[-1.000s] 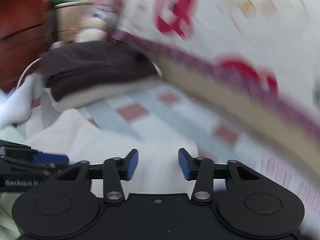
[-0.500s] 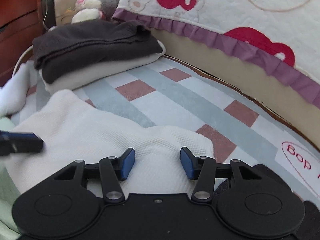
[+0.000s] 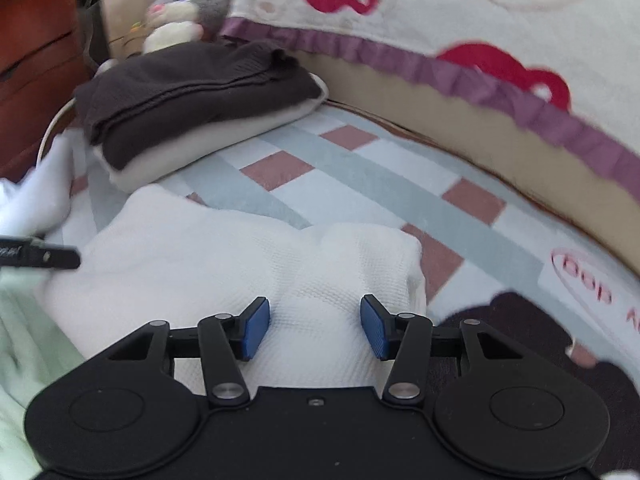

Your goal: Fold clothes

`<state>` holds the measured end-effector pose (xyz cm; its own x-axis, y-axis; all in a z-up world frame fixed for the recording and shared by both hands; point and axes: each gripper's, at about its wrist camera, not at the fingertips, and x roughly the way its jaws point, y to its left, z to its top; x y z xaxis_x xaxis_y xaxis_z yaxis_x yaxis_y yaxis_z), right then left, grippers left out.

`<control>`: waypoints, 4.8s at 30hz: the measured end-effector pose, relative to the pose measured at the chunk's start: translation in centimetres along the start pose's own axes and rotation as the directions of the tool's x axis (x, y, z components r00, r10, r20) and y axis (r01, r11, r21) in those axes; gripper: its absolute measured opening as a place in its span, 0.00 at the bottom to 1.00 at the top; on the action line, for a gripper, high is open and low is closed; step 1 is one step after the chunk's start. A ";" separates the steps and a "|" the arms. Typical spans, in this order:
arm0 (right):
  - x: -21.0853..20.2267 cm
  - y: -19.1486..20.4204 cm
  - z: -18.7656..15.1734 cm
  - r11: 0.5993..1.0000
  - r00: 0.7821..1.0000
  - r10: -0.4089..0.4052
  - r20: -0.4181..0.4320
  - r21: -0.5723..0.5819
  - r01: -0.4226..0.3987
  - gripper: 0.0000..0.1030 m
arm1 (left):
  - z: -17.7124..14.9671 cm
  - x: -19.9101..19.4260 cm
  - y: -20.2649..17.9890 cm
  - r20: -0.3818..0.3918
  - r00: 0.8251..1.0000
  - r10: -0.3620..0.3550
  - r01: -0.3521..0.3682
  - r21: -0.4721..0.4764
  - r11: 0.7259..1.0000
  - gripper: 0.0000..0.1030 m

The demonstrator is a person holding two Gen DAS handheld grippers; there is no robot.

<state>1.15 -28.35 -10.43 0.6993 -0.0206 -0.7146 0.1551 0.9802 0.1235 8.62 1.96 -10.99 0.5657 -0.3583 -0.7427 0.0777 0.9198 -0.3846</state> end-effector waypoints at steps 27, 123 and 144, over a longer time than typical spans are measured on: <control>2.9 -8.6 -4.2 0.761 0.928 0.355 0.110 0.542 -0.356 0.45 | -5.1 2.9 0.0 -0.113 0.937 -0.329 0.231 -0.505 0.832 0.62; -18.7 7.4 16.4 0.929 0.804 0.278 0.526 0.065 -0.364 0.57 | 7.5 -22.2 -12.1 0.491 0.862 -0.128 -0.046 0.328 0.944 0.22; 2.5 14.6 14.7 0.897 0.806 0.421 0.415 -0.057 -0.439 0.56 | 10.5 -10.4 -1.2 0.612 0.791 -0.008 -0.240 0.323 0.915 0.20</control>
<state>15.39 -17.03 -0.24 0.9190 0.3142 -0.2382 -0.2075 0.8992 0.3853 11.29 6.24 2.97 0.9492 -0.1932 -0.2484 0.2003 0.9797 0.0037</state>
